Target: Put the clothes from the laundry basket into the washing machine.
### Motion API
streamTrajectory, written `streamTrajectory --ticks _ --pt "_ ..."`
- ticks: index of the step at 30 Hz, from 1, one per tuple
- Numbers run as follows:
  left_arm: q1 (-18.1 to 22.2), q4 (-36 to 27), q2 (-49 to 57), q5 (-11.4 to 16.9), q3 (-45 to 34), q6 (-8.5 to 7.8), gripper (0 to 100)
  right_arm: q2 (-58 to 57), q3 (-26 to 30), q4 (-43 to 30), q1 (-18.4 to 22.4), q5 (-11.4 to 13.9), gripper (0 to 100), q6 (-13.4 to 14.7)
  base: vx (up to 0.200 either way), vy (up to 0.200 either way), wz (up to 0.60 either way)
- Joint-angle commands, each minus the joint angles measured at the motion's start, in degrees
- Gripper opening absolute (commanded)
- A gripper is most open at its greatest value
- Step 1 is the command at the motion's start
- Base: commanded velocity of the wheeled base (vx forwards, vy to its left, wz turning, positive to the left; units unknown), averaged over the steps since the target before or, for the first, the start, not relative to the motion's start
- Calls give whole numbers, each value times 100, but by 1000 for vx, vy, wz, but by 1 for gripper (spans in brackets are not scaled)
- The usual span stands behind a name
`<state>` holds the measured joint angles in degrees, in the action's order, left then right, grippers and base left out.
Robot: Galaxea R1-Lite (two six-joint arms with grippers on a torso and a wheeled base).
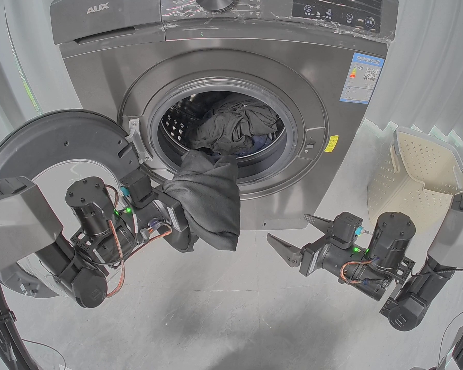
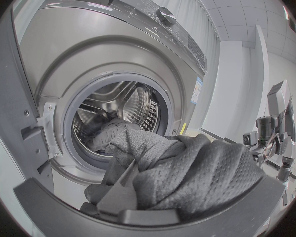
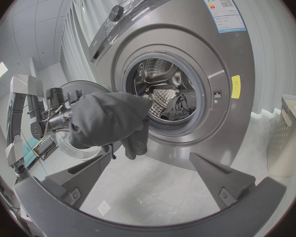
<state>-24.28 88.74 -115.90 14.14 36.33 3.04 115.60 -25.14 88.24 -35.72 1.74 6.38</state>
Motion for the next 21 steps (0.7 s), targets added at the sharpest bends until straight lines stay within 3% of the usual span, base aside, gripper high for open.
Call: streamTrajectory --ticks 1,21 --pt "-77 3 50 19 -91 -14 0 103 -44 1 127 10 100 -5 0 0 0" --pt "-138 3 -91 -17 -64 -128 0 112 -26 1 91 28 100 13 190 0 0"
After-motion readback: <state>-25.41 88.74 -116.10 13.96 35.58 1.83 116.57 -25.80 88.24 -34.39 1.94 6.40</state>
